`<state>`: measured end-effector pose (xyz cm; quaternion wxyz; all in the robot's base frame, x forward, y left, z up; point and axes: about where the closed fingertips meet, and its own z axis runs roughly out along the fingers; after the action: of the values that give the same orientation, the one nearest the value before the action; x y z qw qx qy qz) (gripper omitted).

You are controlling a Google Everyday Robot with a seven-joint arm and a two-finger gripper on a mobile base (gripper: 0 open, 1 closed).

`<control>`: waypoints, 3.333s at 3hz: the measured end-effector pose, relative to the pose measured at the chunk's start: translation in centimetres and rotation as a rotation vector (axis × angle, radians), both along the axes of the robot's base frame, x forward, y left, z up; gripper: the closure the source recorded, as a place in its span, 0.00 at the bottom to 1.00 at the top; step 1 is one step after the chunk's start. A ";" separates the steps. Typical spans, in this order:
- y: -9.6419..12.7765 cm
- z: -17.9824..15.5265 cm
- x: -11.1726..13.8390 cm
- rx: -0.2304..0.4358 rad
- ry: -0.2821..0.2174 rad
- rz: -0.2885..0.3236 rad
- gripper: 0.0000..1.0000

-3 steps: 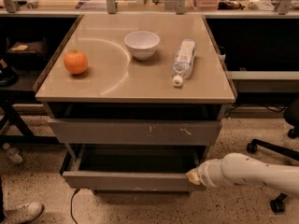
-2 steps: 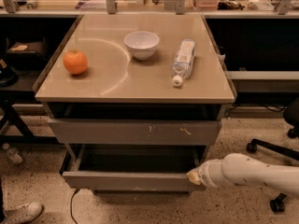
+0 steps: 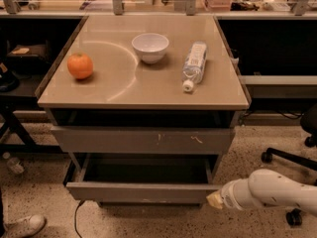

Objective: Close middle drawer

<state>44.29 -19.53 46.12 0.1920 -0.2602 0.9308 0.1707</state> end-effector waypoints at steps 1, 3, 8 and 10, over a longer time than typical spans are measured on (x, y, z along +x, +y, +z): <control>0.0 -2.2 -3.0 -0.002 0.099 0.015 1.00; 0.8 -2.4 -1.1 0.012 0.058 -0.006 1.00; -0.3 -3.1 8.9 0.080 -0.098 -0.230 1.00; -0.9 -3.6 10.9 0.082 -0.111 -0.274 1.00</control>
Offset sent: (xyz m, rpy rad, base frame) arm -0.0260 -0.0005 -0.0179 -0.0014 0.0828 0.0110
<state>55.14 -20.45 42.51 0.2753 -0.1319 0.9377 0.1662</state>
